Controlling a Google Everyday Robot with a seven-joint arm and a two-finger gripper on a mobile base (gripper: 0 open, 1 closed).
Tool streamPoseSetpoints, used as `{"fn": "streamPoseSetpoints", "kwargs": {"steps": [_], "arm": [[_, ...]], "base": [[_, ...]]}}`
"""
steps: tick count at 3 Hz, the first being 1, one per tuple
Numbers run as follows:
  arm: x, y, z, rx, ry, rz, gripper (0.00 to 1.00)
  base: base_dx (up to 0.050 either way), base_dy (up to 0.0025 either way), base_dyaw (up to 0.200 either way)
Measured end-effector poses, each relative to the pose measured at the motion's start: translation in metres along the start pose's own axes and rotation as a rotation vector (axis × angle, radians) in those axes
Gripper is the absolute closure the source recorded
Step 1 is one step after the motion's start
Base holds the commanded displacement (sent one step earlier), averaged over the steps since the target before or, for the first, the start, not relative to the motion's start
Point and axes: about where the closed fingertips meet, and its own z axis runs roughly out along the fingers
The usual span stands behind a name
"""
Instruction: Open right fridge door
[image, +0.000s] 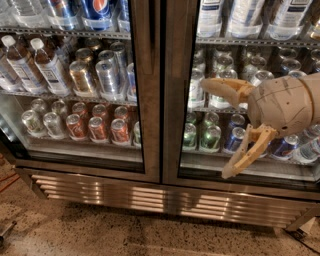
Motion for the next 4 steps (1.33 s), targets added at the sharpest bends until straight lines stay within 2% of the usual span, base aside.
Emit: {"fn": "streamPoseSetpoints", "kwargs": {"steps": [1,2,3,4], "arm": [[-0.0031,-0.0007,-0.0029,0.063,-0.014,0.005,0.0],[-0.0052,-0.0008,-0.0077,0.154,-0.056,0.009,0.0],[-0.0054,-0.0006,-0.0104,0.207,-0.072,0.01,0.0],[-0.0054,-0.0006,-0.0104,0.208,-0.072,0.01,0.0]], "base": [[0.0,0.0,0.0],[0.0,0.0,0.0],[0.0,0.0,0.0],[0.0,0.0,0.0]]}}
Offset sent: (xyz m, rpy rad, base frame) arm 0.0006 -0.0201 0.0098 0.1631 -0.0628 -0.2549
